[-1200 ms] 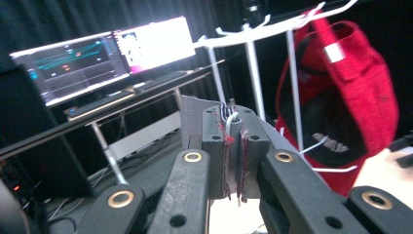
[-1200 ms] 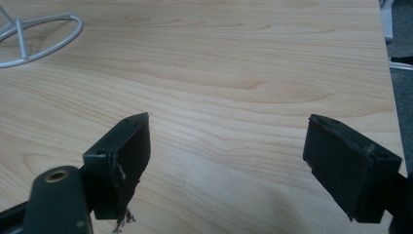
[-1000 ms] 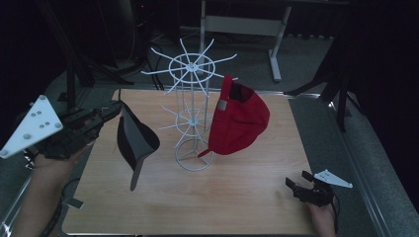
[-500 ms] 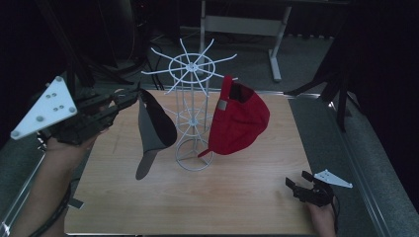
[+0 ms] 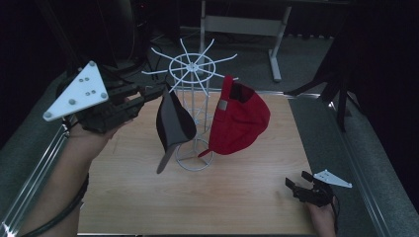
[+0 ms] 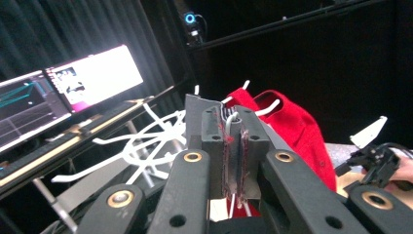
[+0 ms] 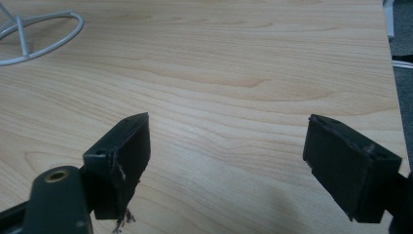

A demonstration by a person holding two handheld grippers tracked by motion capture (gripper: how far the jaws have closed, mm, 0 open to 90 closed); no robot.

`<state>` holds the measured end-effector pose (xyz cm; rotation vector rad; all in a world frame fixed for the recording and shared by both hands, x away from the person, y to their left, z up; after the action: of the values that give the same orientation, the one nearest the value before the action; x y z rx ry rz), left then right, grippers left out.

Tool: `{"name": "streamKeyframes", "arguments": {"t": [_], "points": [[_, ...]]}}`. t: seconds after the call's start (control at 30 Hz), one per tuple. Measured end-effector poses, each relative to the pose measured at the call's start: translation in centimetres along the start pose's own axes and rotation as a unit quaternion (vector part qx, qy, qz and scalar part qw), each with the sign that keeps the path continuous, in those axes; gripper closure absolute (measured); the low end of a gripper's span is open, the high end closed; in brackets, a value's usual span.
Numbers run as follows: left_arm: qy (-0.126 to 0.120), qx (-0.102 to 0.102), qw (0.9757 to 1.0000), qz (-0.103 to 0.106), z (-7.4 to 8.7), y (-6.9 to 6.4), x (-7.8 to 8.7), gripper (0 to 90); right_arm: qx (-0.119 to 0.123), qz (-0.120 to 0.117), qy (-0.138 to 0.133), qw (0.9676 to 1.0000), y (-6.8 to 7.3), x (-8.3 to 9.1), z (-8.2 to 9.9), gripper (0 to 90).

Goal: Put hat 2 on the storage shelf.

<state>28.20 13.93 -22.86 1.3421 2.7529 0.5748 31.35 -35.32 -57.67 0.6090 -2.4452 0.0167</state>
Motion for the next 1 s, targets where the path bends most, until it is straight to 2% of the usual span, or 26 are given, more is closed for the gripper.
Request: {"name": "streamKeyframes", "arguments": {"t": [0.27, 0.43, 0.63, 0.87, 1.0], "points": [[0.014, 0.005, 0.9996, 0.023, 0.7, -1.2, -1.6, 85.1, 0.001, 0.002, 0.003, 1.0, -0.1, -0.1, 0.1, 17.3], [0.027, -0.004, 0.9993, 0.025, 1.4, -2.0, -2.1, 85.0, 0.001, 0.002, 0.005, 1.0, 0.0, -0.1, 0.1, 17.3], [0.033, -0.012, 0.9991, 0.023, 1.7, -2.3, -2.3, 85.0, 0.001, 0.002, 0.005, 1.0, 0.0, -0.1, 0.1, 17.3], [0.029, -0.013, 0.9993, 0.017, 1.9, -2.6, -2.4, 82.0, 0.0, 0.002, 0.004, 1.0, 0.0, -0.1, 0.1, 17.3], [0.027, -0.015, 0.9993, 0.022, 2.1, -3.0, -2.3, 79.4, 0.0, 0.001, 0.003, 1.0, -0.1, -0.1, 0.1, 17.3]]}}
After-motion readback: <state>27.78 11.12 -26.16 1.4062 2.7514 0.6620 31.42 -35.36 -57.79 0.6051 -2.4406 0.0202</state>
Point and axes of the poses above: each handheld gripper's, and its own axes: x roughly backward along the jaws, z roughly out of its underside, y roughly to its left, the point moved 5 cm from there along -x, roughly forward along the jaws, and after that the axes turned 4 degrees about y, right-handed, at the moved point
